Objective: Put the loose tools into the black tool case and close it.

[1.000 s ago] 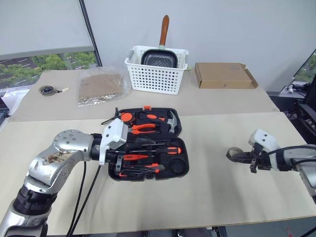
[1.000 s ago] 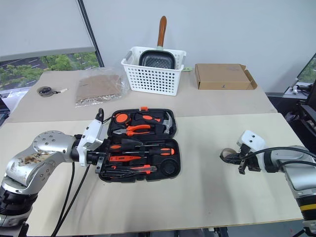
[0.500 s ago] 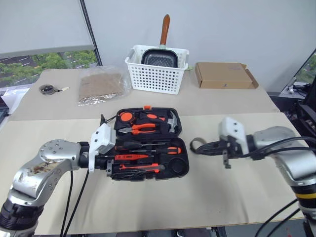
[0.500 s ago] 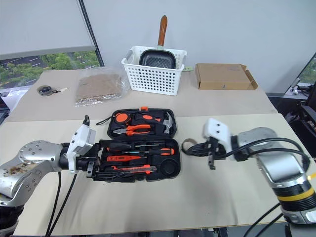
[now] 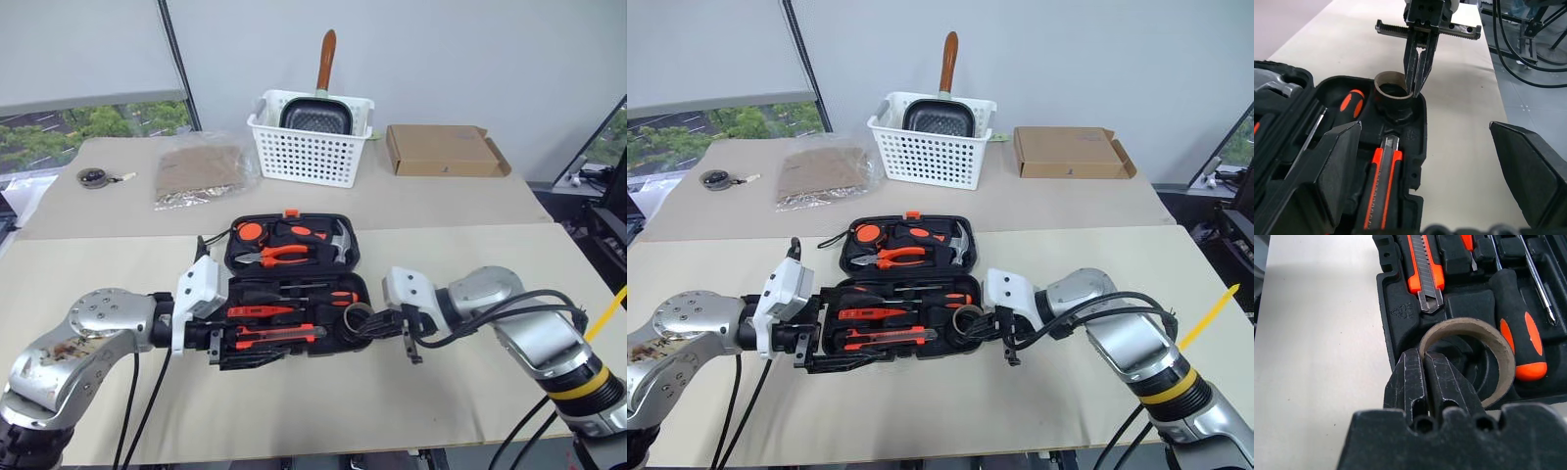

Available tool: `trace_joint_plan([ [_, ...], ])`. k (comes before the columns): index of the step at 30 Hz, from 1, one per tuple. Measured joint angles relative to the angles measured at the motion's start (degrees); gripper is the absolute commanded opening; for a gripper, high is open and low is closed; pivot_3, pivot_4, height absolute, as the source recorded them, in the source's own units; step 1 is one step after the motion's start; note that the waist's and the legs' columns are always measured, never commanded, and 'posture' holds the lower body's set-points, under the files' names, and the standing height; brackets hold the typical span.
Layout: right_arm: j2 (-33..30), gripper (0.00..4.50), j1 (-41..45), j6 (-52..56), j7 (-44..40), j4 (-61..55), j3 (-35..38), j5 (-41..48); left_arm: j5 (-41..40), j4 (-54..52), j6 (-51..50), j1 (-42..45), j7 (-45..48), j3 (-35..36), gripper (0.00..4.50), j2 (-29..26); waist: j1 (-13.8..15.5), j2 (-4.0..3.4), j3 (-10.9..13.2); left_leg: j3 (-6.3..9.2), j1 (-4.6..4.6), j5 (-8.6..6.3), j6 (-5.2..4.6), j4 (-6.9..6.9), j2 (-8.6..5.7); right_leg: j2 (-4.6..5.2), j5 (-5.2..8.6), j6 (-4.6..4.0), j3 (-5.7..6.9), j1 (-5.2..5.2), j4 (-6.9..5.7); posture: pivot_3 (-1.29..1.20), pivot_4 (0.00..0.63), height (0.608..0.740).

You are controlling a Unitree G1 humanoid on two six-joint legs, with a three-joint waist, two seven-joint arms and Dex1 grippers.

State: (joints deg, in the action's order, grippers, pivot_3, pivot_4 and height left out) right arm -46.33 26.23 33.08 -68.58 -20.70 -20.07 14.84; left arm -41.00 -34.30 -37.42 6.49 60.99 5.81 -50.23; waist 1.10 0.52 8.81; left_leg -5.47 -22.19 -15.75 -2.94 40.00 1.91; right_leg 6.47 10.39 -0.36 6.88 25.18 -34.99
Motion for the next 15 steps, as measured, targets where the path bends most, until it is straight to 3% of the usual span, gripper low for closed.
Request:
trace_joint_plan([
  [15,0.72,0.06,1.2,0.05,-1.05,-0.12,-3.6,-1.98,0.19,0.05,0.09,-1.65,-0.86,1.61,4.5,-0.01,-0.2,0.0,0.0,0.01,-0.06,-0.01,0.0,-0.02,-0.02,0.02,0.01,-0.02,0.02,0.04,0.03,0.0,0.15,0.7],
])
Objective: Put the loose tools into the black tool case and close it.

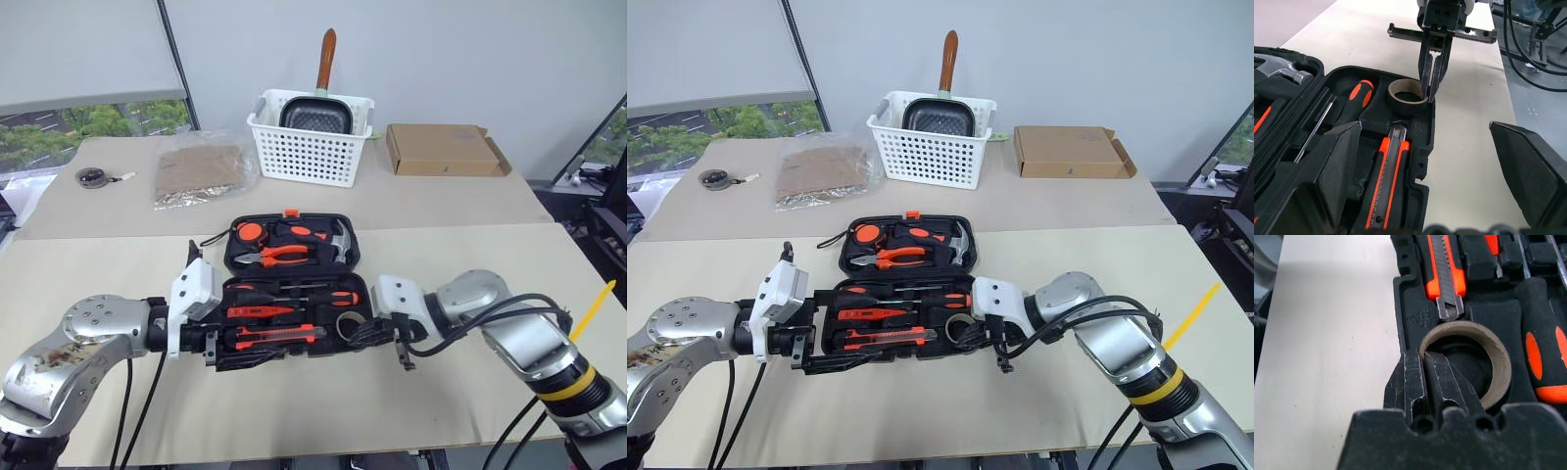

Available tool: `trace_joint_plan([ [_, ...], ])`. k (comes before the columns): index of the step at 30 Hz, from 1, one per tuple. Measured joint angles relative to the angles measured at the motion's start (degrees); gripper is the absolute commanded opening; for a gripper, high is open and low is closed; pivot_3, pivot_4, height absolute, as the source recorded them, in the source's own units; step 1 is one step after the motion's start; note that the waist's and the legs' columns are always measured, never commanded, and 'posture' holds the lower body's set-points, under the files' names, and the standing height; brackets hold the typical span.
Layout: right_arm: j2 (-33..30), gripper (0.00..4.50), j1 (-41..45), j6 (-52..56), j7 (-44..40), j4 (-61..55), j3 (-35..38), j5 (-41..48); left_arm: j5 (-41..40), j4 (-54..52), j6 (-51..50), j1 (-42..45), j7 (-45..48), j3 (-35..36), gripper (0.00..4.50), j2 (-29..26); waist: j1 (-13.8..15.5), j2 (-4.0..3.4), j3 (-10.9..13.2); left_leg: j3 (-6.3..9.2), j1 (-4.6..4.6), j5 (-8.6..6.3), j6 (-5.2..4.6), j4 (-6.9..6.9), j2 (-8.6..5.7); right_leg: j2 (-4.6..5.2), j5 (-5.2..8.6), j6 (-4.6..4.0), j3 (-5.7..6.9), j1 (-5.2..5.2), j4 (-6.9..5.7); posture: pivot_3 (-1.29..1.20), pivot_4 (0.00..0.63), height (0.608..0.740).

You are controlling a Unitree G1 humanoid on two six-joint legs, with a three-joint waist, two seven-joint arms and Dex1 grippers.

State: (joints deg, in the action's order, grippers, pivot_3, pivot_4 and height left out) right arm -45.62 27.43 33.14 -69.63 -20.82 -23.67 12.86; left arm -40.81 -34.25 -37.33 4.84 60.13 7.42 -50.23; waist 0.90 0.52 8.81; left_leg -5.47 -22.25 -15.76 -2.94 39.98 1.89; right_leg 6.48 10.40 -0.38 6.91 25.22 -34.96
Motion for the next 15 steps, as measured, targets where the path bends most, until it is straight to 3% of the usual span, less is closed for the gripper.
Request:
trace_joint_plan([
  [3,-0.06,0.06,0.03,0.53,0.07,0.24,-0.47,-0.66,0.03,0.0,0.05,0.0,-0.14,0.0,4.5,0.01,-0.01,0.0,0.0,0.0,0.0,0.0,0.0,0.0,0.0,0.0,0.0,0.0,0.0,0.01,0.0,0.0,0.15,0.7],
  [4,-0.06,0.72,0.22,0.58,0.1,0.3,-0.62,-1.08,0.06,0.0,0.11,0.0,-0.18,0.0,4.5,0.01,-0.03,0.0,0.0,0.0,0.0,0.0,0.0,0.0,0.0,0.0,0.0,0.0,-0.01,0.0,0.0,0.0,0.15,0.7],
  [12,-0.05,3.28,1.15,1.5,0.48,0.84,0.12,-0.71,0.32,1.11,1.14,-0.49,-0.24,0.65,4.5,0.0,0.01,0.0,0.0,0.0,-0.02,-0.02,0.02,-0.05,-0.01,0.0,0.02,-0.03,0.01,0.01,0.04,0.0,0.15,0.7],
  [15,1.25,3.28,1.92,3.81,0.57,1.24,2.66,2.16,0.12,2.89,1.56,-0.66,-0.65,2.32,4.5,0.6,-0.05,0.01,0.01,-0.01,-0.02,-0.02,0.02,-0.04,-0.01,0.01,0.01,-0.04,0.0,0.01,0.01,0.0,0.15,0.7],
])
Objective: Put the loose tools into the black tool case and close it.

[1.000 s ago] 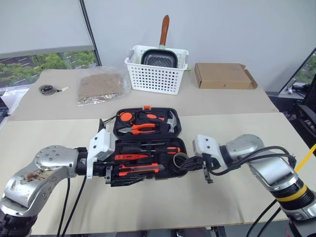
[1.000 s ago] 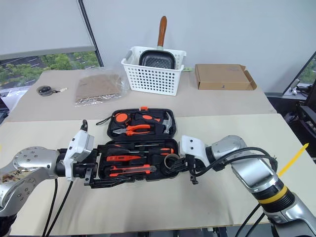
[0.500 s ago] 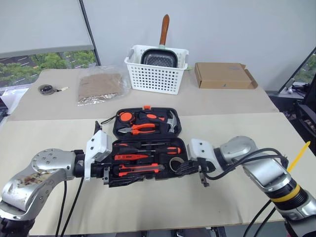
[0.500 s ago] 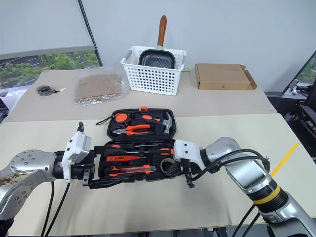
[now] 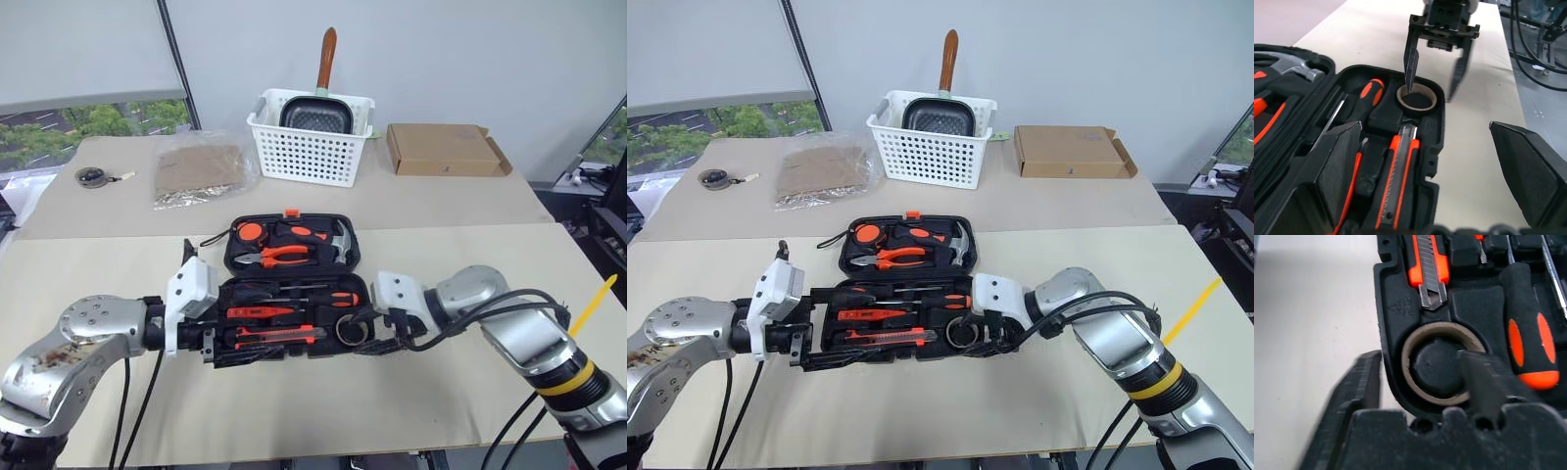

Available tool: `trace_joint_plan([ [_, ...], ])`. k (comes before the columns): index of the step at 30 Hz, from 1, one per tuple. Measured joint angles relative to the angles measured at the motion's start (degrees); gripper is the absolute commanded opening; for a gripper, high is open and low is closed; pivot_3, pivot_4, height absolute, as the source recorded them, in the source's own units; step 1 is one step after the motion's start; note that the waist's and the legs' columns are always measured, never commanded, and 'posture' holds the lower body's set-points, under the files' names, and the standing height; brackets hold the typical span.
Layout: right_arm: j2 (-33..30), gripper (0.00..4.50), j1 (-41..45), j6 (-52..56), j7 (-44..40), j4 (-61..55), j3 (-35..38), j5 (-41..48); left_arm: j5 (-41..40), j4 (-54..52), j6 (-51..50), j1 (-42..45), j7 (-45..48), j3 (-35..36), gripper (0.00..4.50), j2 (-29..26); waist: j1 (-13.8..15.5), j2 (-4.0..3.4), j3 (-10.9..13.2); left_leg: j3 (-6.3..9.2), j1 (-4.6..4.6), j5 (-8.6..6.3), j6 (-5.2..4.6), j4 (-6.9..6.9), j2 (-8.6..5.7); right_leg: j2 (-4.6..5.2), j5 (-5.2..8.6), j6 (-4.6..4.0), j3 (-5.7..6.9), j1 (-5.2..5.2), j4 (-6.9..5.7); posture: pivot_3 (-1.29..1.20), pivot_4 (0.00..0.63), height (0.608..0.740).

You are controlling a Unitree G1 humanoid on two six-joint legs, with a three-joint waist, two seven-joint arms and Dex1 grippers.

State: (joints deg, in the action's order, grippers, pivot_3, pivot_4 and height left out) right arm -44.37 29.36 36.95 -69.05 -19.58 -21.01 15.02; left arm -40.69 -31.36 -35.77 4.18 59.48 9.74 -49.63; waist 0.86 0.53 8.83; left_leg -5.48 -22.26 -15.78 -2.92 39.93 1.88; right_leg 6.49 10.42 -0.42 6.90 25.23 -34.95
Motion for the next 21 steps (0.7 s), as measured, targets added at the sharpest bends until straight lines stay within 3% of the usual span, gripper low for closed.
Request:
trace_joint_plan([
  [3,1.31,3.28,2.9,1.8,1.15,2.42,4.98,3.31,0.2,3.8,0.95,0.02,-1.03,1.84,4.5,1.34,-0.08,0.0,0.0,0.02,0.07,0.01,0.02,0.02,0.01,-0.02,-0.01,-0.01,0.03,-0.05,-0.04,0.0,0.15,0.7],
  [8,8.18,3.28,8.53,2.19,9.24,18.78,11.1,3.52,2.49,17.43,3.12,4.29,-6.44,3.25,4.5,6.55,-0.04,0.05,0.02,0.04,0.14,0.09,0.1,0.01,0.02,-0.07,-0.08,-0.11,0.06,-0.08,-0.1,0.0,0.15,0.7],
  [12,17.58,3.28,15.01,5.13,18.51,34.48,16.03,4.3,3.98,30.45,1.81,12.83,-11.61,3.79,4.5,9.39,-0.24,0.07,0.03,0.01,0.03,0.16,0.17,0.0,0.02,-0.11,-0.15,-0.21,0.05,0.01,-0.15,0.0,0.15,0.7],
  [19,23.83,3.28,23.36,7.78,23.87,57.88,22.64,5.96,6.92,49.73,-6.0,24.04,-13.82,2.23,4.5,10.56,-0.49,0.08,0.03,-0.03,-0.16,0.36,0.52,-0.11,-0.07,-0.08,-0.38,-0.54,0.1,0.01,-0.15,0.0,0.15,0.7],
  [20,24.35,2.78,24.14,7.76,23.96,60.21,22.83,5.94,7.01,52.28,-6.99,25.85,-13.9,2.23,4.5,10.72,-0.55,0.08,0.04,-0.04,-0.2,0.35,0.5,-0.11,-0.11,-0.07,-0.38,-0.53,0.1,0.02,-0.12,0.0,0.15,0.7],
  [21,24.68,2.63,24.69,7.65,23.91,62.14,22.9,5.92,7.17,54.52,-7.52,27.38,-13.91,2.24,4.5,10.8,-0.64,0.08,0.03,-0.04,-0.2,0.34,0.49,-0.12,-0.11,-0.07,-0.37,-0.5,0.1,0.01,-0.08,0.0,0.15,0.7],
])
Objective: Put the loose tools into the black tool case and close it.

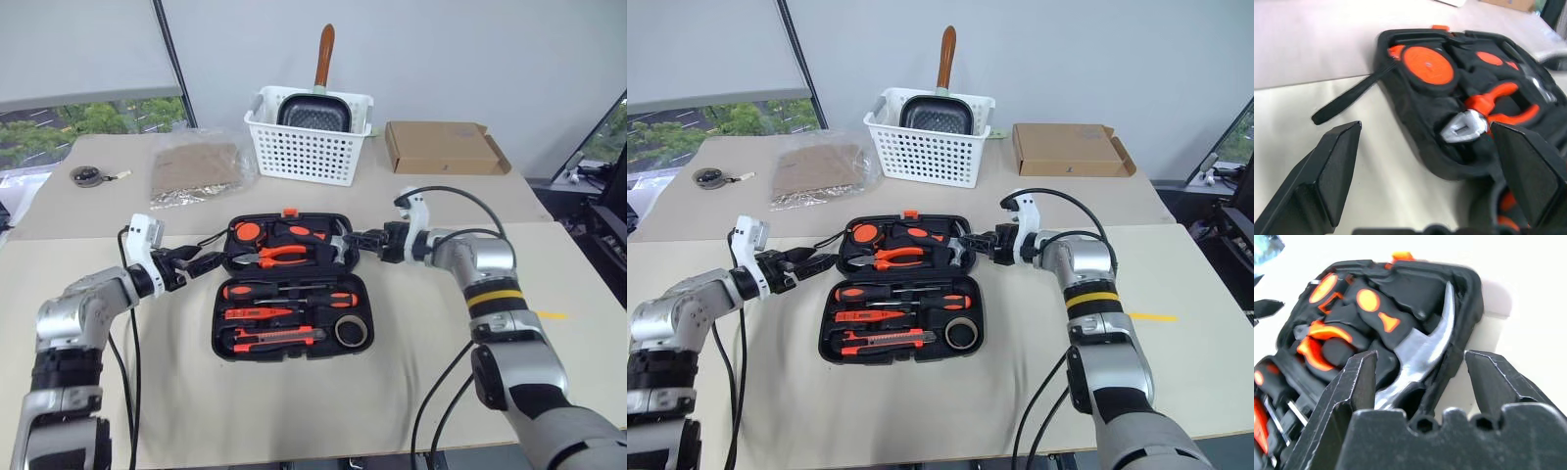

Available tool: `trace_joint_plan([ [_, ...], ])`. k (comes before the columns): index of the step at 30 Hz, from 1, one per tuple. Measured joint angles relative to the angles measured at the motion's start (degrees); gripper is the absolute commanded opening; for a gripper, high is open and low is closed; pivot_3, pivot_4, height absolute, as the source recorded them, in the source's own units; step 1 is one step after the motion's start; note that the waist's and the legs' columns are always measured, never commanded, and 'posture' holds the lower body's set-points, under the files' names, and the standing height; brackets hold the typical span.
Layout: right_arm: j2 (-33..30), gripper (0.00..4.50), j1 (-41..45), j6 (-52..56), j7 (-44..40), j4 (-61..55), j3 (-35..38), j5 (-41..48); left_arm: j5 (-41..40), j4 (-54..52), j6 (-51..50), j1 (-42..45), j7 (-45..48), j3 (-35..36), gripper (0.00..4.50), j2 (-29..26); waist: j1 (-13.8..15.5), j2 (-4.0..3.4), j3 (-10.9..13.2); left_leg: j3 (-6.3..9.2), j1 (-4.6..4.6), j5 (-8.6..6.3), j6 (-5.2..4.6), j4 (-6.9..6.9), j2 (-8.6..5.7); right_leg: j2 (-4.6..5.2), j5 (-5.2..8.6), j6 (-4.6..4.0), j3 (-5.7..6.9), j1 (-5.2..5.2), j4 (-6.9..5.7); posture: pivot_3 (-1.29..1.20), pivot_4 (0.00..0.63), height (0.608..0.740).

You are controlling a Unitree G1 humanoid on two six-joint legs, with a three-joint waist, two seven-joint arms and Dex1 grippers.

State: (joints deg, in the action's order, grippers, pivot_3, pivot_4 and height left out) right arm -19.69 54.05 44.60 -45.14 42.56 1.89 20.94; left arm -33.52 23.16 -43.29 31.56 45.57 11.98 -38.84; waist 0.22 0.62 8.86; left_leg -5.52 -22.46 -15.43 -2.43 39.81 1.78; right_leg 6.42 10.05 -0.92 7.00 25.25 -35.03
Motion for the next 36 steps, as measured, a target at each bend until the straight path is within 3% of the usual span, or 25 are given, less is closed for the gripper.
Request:
trace_joint_plan([
  [7,0.04,0.17,2.36,-1.4,-0.95,4.44,0.85,-0.56,1.89,8.98,-1.25,3.68,1.53,0.05,4.5,0.33,-1.08,0.01,-0.01,-0.01,0.07,0.0,0.05,-0.05,-0.01,0.04,0.07,0.13,-0.01,-0.03,-0.06,0.0,0.15,0.7],
  [8,0.06,0.08,2.39,-1.4,-0.87,4.61,0.9,-0.58,1.9,9.24,-1.41,4.06,1.87,0.05,4.5,0.43,-1.11,0.01,-0.01,0.0,0.11,0.01,0.08,-0.04,0.0,0.04,0.07,0.13,-0.01,-0.06,-0.09,0.0,0.15,0.7],
  [15,0.19,0.08,2.39,-1.45,-0.44,4.67,1.13,-0.59,2.1,10.44,-2.02,4.49,4.57,-0.09,4.5,1.07,-1.06,0.01,-0.01,0.01,0.15,0.05,0.14,-0.04,0.03,0.05,0.06,0.15,-0.02,-0.05,-0.21,0.0,0.15,0.7],
  [18,0.2,0.0,2.36,-1.45,-0.38,4.63,1.18,-0.59,2.67,11.48,-2.06,5.16,4.88,-0.2,3.87,1.52,-1.06,0.01,-0.01,0.01,0.14,0.05,0.14,-0.04,0.02,0.05,0.05,0.14,-0.02,-0.05,-0.21,0.0,0.15,0.7],
  [28,0.51,0.0,1.92,-1.52,0.37,3.99,1.48,-0.59,5.33,16.82,-1.39,10.47,5.57,-0.72,0.18,3.02,-1.04,0.01,-0.01,0.03,0.16,0.06,0.15,-0.02,0.01,0.06,0.04,0.16,-0.02,-0.05,-0.27,0.0,0.15,0.7],
  [36,0.77,0.0,1.38,-3.25,0.27,3.52,1.53,-0.6,6.58,19.27,-0.74,11.84,6.79,-0.55,0.03,2.84,-1.07,0.0,-0.01,0.02,0.24,0.09,0.2,-0.02,0.03,0.07,0.06,0.2,-0.05,-0.05,-0.32,0.0,0.15,0.7],
])
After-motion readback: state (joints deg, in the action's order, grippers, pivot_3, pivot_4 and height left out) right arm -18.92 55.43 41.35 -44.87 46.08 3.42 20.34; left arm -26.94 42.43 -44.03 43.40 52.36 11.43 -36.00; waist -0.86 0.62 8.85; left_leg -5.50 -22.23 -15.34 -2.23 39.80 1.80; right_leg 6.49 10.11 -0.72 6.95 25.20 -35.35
